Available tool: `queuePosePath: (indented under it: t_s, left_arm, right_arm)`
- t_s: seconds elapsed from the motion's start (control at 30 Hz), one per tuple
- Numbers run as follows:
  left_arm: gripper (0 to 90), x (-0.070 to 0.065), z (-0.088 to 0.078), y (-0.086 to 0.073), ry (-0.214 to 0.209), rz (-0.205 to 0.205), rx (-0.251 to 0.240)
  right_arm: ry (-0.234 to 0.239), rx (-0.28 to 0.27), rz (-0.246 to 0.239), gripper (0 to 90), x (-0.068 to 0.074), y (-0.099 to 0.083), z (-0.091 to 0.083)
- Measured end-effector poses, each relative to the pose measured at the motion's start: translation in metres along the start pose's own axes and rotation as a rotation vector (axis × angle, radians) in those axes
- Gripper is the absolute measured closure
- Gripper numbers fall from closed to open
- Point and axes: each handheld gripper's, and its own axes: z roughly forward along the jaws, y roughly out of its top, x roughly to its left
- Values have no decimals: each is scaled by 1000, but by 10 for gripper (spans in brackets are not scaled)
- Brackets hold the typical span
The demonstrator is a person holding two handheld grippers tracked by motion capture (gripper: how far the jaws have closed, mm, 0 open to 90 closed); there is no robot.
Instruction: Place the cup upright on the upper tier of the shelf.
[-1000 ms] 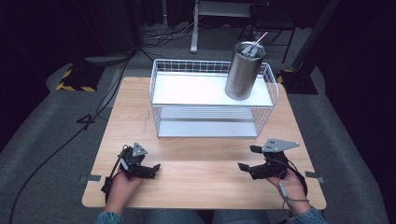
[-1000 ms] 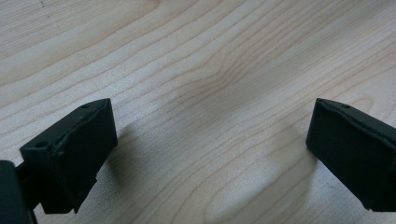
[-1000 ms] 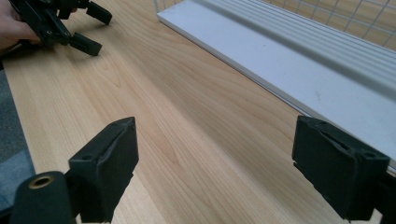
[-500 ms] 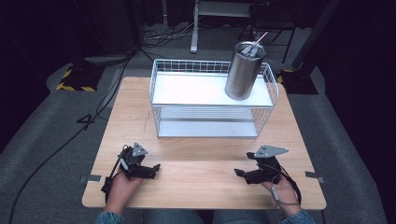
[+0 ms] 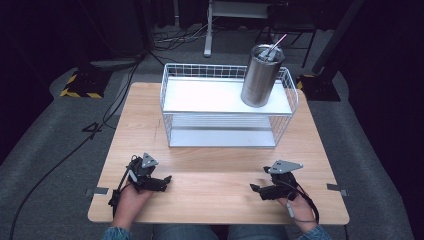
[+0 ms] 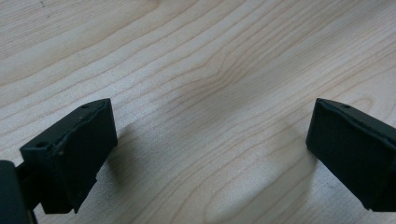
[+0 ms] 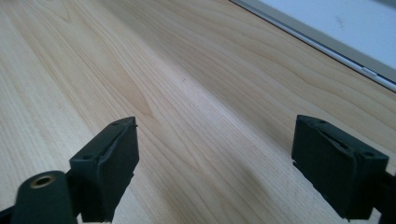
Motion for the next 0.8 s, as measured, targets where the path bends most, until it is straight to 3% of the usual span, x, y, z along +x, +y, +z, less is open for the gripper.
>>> queuePosePath:
  t_s: [0.27,0.57,0.8]
  left_arm:
    - [24,0,0,0,0,0,0]
    - [24,0,0,0,0,0,0]
    - [24,0,0,0,1,0,0]
  right_arm:
    - [-12,19,11,153,-2,-6,5]
    - [-65,72,-18,150,0,-11,13]
    - [-43,15,25,90,-3,-19,18]
